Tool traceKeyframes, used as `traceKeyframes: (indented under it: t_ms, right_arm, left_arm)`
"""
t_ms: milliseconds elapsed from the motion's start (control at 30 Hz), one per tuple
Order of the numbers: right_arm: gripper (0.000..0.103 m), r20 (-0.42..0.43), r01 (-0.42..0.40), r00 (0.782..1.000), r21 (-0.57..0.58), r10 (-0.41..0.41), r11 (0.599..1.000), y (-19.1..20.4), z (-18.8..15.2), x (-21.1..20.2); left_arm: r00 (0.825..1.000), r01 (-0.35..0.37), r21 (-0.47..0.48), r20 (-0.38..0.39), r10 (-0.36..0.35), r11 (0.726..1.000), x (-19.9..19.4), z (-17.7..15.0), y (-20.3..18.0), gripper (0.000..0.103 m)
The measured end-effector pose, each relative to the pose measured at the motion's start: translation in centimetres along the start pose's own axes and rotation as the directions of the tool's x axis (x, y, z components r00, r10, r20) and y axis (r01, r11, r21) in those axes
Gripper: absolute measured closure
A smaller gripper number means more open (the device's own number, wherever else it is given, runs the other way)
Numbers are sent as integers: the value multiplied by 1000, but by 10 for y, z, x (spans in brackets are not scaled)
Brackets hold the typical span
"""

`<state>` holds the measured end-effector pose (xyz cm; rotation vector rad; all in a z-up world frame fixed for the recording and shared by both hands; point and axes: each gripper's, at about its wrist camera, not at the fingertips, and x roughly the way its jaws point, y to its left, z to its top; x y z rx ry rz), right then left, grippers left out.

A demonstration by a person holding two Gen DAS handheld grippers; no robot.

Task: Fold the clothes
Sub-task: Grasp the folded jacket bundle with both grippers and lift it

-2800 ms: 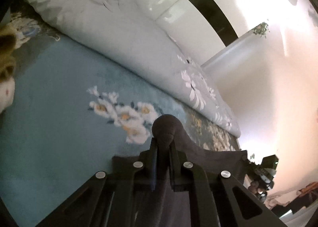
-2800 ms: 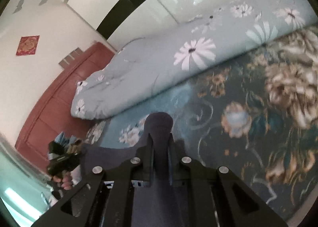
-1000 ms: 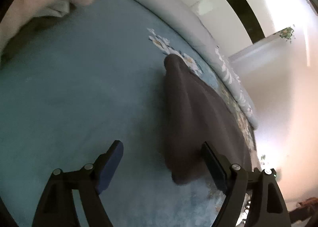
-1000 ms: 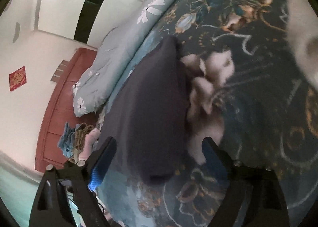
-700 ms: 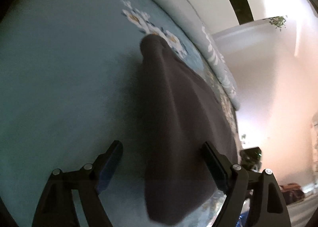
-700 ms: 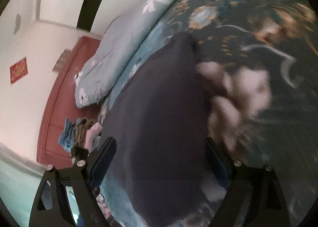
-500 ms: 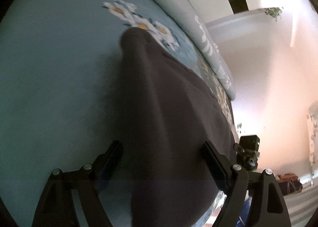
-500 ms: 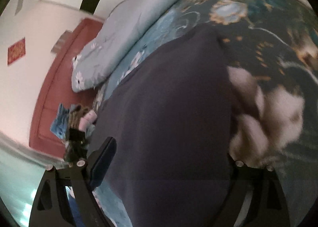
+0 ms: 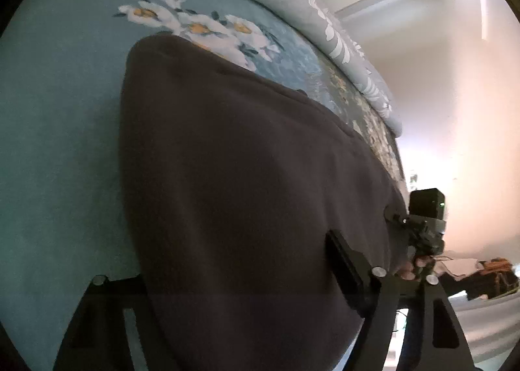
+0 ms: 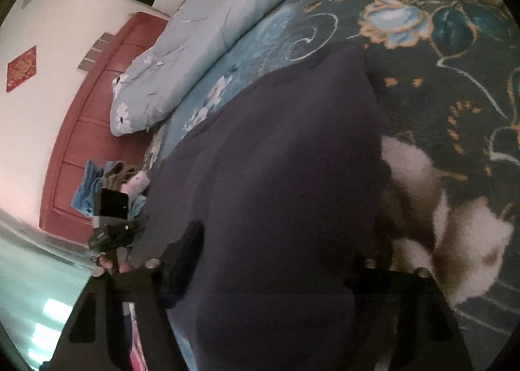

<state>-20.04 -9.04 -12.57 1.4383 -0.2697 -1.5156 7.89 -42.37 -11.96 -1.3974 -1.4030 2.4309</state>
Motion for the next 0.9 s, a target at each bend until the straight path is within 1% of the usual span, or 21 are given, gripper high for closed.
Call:
traceKeyframes:
  t_ms: [67,133,200,300,367,500,667,733,833,900]
  right_arm:
    - [43,4,9,1000,8,-9,1000,2,-2,-1]
    - [51,1,25,1000,3,-25,1000,5,-3,0]
    - [55,-5,47,999,-2,-47,999,10,-4,-1]
    - [60,5,58,998,-10,-58,998,20,-6,-7]
    - [61,17,52,999,-23,-52,998,28,-10,-13]
    - [61,40,29,999,-74,-26,997,51,-24,-31]
    - [61,23,18,1000,-136,-15,990,75,-53,-47]
    - [61,19,-5,1000,-153,8,988,82,-63,-53]
    - [62,11,-49,999,-166,51,985,95,-72,-58]
    - [62,10,-64,998,-178,67,982,106,-75,-61]
  left_arm:
    - [1000,-7,-12,17,7,1000,-3,-3,-2,33]
    - [999,-6,-25,39,7,1000,-7,-7,-5,38]
    - [998,-5,-37,61,8,999,-11,-12,-7,44]
    - [996,-2,-56,94,7,998,-17,-18,-11,47]
    - [993,31,-58,115,-24,998,-23,-27,-16,48]
    - [990,67,0,121,-66,998,-40,-57,-27,49]
    - [987,100,-1,128,-99,995,-59,-88,-26,50]
    - [983,124,-7,139,-122,992,-71,-97,-25,50]
    - [976,141,-6,165,-138,990,-89,-103,-26,50]
    - [972,143,8,186,-142,990,-103,-104,-31,51]
